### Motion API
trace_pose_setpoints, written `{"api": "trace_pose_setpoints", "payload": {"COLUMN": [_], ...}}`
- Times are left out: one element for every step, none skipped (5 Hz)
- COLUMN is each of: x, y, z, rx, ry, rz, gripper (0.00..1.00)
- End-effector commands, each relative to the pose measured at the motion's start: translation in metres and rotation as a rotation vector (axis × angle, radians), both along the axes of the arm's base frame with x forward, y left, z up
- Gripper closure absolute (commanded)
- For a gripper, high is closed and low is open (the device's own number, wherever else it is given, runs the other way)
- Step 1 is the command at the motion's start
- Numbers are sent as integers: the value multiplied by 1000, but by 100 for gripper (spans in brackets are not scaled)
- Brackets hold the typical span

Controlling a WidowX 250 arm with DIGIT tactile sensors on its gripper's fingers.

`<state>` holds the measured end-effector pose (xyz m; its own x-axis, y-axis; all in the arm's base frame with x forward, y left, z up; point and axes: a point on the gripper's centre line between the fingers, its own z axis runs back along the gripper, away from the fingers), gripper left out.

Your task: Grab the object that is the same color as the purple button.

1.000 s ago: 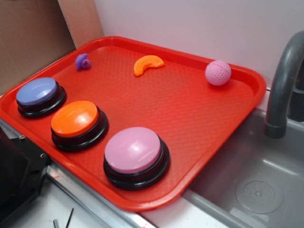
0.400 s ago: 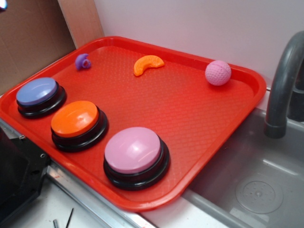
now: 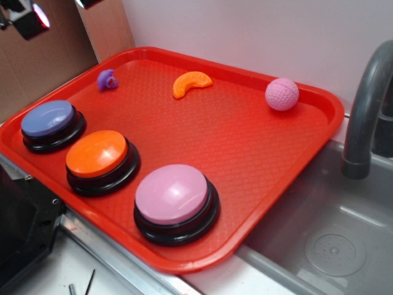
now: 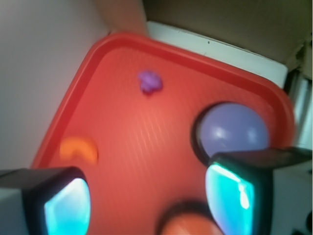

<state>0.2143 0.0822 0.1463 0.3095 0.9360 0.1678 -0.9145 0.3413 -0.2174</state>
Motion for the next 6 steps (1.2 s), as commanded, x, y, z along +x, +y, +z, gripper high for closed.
{"api": "trace_pose_setpoints", "payload": {"x": [25,29,30,39,50,55], "y": [47,60,74,83,84,84], "z": [-47,-63,-77,-90,-108,-113], "rx": [57,89,125,148,140,110], "ry": [3,28,52,87,107,106], "rz": [117,158,213,261,239,231], "gripper": [0,0,0,0,0,0]}}
